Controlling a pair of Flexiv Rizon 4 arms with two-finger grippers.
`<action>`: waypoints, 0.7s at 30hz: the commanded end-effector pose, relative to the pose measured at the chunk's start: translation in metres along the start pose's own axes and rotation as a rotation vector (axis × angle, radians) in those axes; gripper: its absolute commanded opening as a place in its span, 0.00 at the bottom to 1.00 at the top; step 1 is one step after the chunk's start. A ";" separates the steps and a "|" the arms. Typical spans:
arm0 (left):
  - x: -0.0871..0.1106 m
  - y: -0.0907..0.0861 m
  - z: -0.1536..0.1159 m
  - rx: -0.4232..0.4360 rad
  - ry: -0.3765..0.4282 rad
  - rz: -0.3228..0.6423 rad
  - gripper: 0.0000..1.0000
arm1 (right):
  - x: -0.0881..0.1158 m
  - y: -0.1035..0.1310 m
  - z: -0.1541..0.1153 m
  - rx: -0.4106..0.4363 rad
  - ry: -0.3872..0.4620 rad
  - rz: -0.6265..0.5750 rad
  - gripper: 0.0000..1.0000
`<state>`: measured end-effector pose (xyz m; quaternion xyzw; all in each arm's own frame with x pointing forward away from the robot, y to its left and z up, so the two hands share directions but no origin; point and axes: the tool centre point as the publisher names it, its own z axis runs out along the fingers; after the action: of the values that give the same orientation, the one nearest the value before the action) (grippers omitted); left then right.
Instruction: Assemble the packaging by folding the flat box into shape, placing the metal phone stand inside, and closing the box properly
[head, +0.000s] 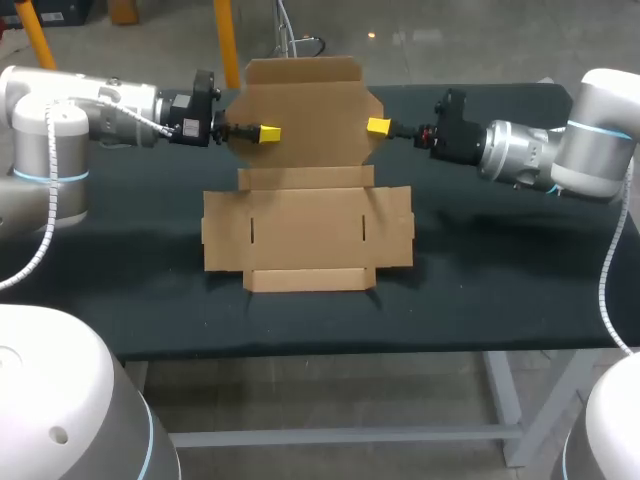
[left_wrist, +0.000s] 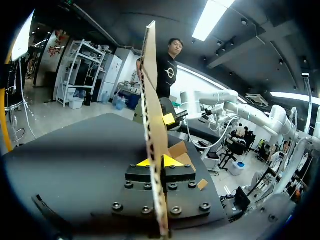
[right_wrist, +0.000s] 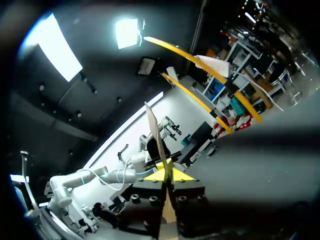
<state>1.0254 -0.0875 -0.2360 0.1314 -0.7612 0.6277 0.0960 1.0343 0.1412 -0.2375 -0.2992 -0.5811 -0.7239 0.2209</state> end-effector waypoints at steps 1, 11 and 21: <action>-0.006 0.000 -0.002 0.001 0.025 0.003 0.00 | 0.007 0.004 -0.007 0.011 -0.010 -0.017 0.58; -0.010 -0.011 -0.001 -0.003 0.044 0.007 0.00 | 0.041 -0.002 -0.038 0.049 -0.140 -0.095 0.69; -0.010 -0.030 0.005 -0.029 0.046 0.016 0.00 | 0.077 -0.022 -0.072 0.069 -0.252 -0.210 0.13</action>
<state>1.0418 -0.0963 -0.2175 0.1114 -0.7658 0.6242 0.1075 0.9789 0.0863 -0.2213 -0.2722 -0.6515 -0.6966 0.1275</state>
